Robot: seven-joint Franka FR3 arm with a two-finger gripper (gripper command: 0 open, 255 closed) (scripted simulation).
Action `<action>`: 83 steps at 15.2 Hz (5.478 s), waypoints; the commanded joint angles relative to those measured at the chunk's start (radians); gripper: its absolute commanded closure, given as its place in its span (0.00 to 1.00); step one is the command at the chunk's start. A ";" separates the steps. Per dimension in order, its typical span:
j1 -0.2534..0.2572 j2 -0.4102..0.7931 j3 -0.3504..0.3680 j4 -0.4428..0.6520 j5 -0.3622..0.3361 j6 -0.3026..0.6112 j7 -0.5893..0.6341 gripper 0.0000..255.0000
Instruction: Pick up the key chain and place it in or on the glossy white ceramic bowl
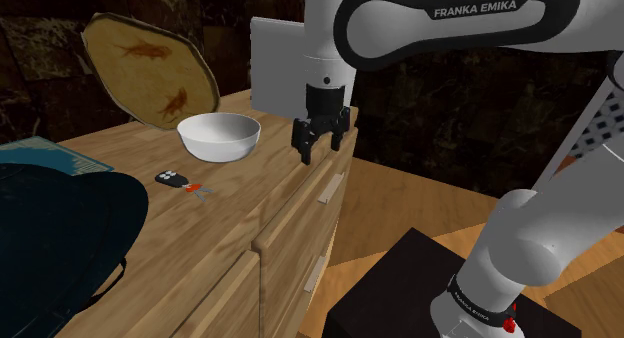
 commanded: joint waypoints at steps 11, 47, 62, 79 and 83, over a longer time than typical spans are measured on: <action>0.066 0.390 0.171 0.383 -0.129 0.028 0.222 0.00; 0.219 0.732 0.212 0.721 -0.321 0.011 0.364 1.00; 0.284 0.794 0.211 1.017 -0.351 -0.226 0.349 1.00; 0.293 0.913 0.172 1.389 -0.408 -0.461 0.202 1.00; 0.241 0.940 0.154 1.451 -0.412 -0.485 0.115 1.00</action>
